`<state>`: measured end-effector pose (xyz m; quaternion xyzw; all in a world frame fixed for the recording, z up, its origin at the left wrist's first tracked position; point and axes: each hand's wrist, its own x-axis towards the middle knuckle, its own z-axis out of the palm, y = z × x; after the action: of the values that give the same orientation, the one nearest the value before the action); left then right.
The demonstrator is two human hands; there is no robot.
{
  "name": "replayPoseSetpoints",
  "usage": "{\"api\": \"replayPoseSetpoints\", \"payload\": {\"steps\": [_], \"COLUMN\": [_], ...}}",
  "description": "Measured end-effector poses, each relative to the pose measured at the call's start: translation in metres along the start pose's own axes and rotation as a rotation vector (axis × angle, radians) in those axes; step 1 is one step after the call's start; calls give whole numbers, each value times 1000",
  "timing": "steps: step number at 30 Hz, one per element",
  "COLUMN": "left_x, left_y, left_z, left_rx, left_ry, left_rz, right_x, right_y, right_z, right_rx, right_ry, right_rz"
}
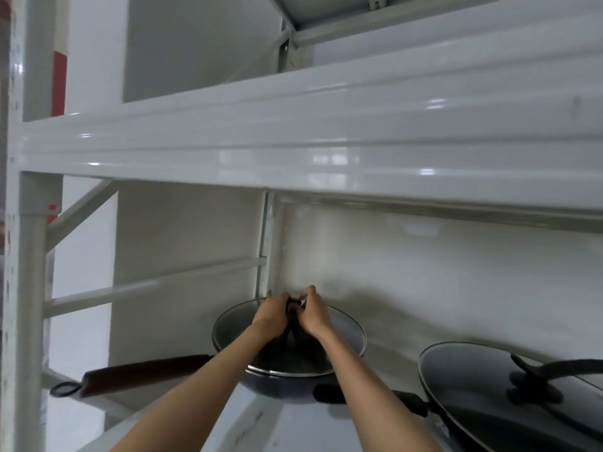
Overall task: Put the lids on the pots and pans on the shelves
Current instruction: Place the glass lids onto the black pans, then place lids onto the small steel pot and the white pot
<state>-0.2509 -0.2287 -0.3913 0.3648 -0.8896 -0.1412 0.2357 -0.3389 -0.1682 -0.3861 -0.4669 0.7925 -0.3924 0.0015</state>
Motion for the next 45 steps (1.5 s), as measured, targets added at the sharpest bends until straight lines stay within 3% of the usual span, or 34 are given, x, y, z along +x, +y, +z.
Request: {"api": "replayPoseSetpoints", "payload": {"steps": [12, 16, 26, 34, 39, 45], "left_x": [-74, -116, -283, -462, -564, -607], "left_y": [7, 13, 29, 27, 4, -35], "left_z": [-62, -83, -98, -74, -25, 38], "left_rx": [299, 246, 151, 49, 115, 108], "left_ry": [-238, -338, -358, -439, -525, -542], "left_rz": [-35, -80, -104, -154, -172, -235], "right_x": [-64, -101, -274, -460, -565, -622], "right_y": [-28, -41, -61, -65, -40, 25], "right_z": [-30, -44, -83, -86, -58, -20], "right_rx": [-355, -414, -381, -244, -220, -285], "right_ry": [-299, -317, -348, -406, -407, -453], "right_rz": [-113, -88, -111, -104, -127, 2]}}
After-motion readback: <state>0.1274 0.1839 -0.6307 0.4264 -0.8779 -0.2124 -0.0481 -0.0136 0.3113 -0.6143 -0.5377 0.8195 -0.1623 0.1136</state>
